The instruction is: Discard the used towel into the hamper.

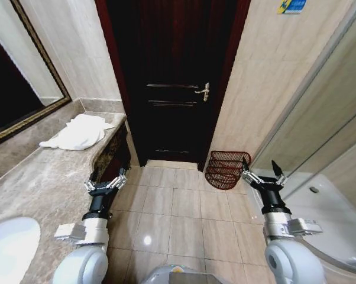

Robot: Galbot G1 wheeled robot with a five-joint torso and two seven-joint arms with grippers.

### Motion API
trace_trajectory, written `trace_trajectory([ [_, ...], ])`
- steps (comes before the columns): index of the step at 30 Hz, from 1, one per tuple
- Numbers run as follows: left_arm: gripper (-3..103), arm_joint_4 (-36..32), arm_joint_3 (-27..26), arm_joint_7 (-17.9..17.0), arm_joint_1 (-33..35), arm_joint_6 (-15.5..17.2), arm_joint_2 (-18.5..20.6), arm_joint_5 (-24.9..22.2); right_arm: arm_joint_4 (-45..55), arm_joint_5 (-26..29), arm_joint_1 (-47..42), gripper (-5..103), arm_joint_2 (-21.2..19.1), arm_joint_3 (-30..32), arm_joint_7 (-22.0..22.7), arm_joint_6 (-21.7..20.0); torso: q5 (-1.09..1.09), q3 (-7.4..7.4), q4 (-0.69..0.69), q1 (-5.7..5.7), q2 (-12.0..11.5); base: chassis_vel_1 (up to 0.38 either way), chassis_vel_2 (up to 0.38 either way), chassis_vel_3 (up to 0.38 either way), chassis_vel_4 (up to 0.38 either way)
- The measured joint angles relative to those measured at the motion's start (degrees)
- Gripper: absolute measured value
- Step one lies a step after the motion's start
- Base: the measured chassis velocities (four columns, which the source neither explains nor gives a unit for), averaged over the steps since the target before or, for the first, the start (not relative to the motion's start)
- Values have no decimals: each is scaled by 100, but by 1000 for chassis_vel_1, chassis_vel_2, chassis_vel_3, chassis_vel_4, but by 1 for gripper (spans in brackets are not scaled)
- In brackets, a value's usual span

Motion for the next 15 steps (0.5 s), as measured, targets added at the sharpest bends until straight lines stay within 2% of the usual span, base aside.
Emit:
trace_trajectory([
  [8, 98, 0, 74, -65, -55, 82, -97, 98, 51, 16, -21, 100, -27, -16, -53, -17, 0, 0, 0, 0, 0, 0, 0, 0, 0],
  [12, 98, 0, 26, 51, -50, 72, 414, 156, 60, 8, -11, 100, -87, -5, -79, -26, 0, 0, 0, 0, 0, 0, 0, 0, 0],
  [13, 95, 0, -4, 74, -70, 85, 488, 154, 61, 2, -10, 100, -88, -3, -78, -27, 0, 0, -1, 0, 0, 0, 0, 0, 0],
  [15, 97, 0, -14, 81, -82, 92, 502, 153, 61, -5, -13, 100, -86, -3, -75, -27, -1, 0, -1, 0, 0, 0, 0, 0, 0],
])
